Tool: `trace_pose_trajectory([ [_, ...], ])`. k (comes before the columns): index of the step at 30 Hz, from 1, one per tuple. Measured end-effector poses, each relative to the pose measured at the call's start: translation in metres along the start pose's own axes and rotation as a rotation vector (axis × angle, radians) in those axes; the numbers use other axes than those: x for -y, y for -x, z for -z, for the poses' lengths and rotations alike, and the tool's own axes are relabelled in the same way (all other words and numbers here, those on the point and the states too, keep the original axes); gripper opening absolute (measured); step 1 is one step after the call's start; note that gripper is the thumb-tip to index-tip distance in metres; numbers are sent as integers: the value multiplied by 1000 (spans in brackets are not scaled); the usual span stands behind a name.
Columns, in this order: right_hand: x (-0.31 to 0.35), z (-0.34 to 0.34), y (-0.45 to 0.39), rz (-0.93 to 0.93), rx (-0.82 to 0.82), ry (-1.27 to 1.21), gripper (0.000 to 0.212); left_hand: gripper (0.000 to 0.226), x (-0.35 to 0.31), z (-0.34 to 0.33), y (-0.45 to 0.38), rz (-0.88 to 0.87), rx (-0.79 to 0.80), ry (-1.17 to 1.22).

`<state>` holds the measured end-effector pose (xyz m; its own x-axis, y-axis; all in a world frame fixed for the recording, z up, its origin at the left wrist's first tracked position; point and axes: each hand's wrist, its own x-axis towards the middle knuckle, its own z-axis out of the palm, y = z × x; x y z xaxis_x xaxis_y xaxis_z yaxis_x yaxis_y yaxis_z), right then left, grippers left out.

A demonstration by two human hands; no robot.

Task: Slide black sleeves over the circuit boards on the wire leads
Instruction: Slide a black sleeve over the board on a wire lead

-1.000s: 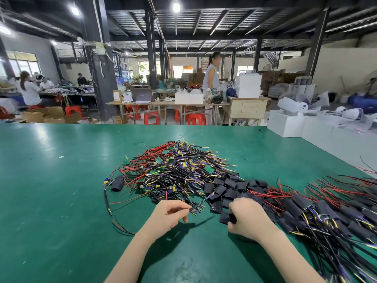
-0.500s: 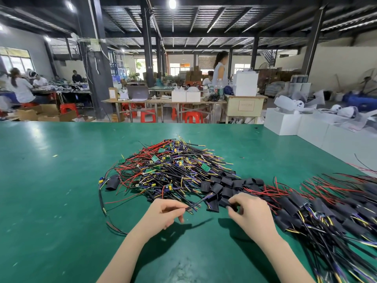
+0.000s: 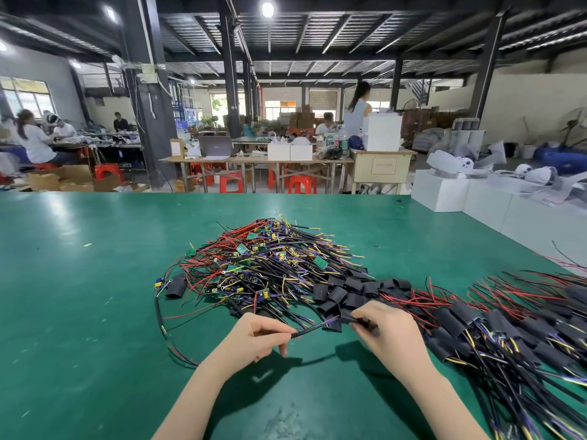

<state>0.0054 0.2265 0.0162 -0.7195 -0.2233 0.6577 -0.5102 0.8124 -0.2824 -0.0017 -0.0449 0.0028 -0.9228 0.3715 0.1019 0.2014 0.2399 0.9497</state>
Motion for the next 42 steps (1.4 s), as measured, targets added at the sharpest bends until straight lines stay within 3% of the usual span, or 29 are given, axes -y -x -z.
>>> trace_pose_trajectory([
  [8, 10, 1, 0, 210, 80, 93, 27, 18, 0, -5, 0, -17, 6, -117],
  [15, 25, -13, -1, 367, 102, 178, 21, 8, -6, -19, 0, -81, 8, -247],
  [19, 23, -15, 0, 337, 62, 198, 22, 27, -13, -17, 0, -133, -62, -184],
  [26, 17, -10, 0, 282, 37, 245, 24, 27, -10, 25, 11, -61, -22, -671],
  [30, 16, -9, -1, 264, 50, 257, 27, 18, -8, 18, 9, -67, -17, -634],
  [42, 31, -19, 1, 297, 110, 86, 19, 22, -18, -20, 2, -272, -177, -454],
])
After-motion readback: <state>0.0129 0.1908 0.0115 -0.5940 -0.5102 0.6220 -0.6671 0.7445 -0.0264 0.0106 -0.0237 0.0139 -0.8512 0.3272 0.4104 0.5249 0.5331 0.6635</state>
